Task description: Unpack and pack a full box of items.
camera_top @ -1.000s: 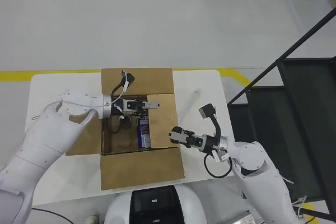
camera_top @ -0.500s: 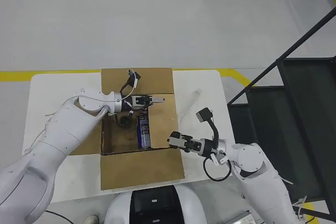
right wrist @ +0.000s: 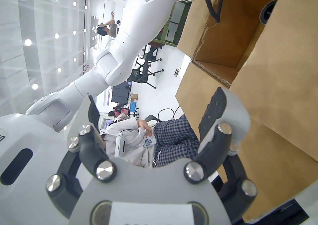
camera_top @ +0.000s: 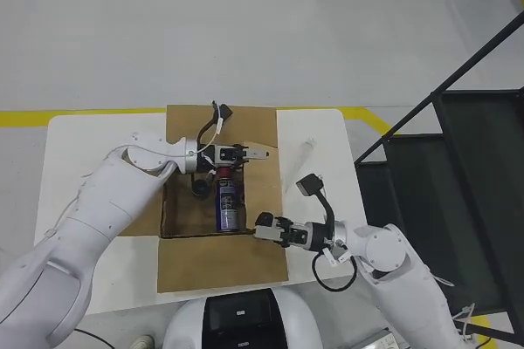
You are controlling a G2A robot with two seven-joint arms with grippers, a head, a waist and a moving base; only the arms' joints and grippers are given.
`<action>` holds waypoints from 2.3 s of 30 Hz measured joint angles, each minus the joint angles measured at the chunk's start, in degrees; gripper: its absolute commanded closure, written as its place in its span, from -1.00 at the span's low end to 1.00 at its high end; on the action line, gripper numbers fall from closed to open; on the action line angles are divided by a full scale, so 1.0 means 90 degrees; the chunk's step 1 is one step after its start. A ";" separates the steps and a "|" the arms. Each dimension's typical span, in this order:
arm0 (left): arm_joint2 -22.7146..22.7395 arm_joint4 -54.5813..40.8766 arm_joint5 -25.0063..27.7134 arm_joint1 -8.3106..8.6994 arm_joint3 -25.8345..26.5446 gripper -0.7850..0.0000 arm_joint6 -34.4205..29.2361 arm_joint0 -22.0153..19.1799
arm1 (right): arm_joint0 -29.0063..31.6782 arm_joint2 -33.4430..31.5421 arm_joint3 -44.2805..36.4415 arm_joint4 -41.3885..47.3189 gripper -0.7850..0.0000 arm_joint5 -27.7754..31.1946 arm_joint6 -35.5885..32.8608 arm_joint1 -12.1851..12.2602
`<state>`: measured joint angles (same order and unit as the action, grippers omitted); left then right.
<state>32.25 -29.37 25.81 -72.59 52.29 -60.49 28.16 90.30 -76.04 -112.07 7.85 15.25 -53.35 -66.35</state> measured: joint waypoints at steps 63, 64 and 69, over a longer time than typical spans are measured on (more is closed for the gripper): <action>0.6295 -0.1037 -0.0165 0.1613 0.3215 -1.00 -0.1204 0.4715 | 0.0297 -0.0680 0.0600 -0.2054 -1.00 -0.2325 0.2705 0.0168; 0.6400 -0.1054 -0.0171 0.1627 0.3255 -1.00 -0.1165 0.4815 | 0.0250 -0.0632 0.0659 -0.2057 -1.00 -0.2346 0.2692 0.0163; 0.6779 -0.1128 -0.0213 0.1674 0.3376 -1.00 -0.0955 0.5222 | -0.0026 -0.0295 0.0962 -0.2201 -1.00 -0.2525 0.2588 0.0133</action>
<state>93.25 -39.53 23.89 -57.53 82.67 -69.08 75.16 90.07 -78.69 -103.41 -11.96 -7.48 -30.06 -65.15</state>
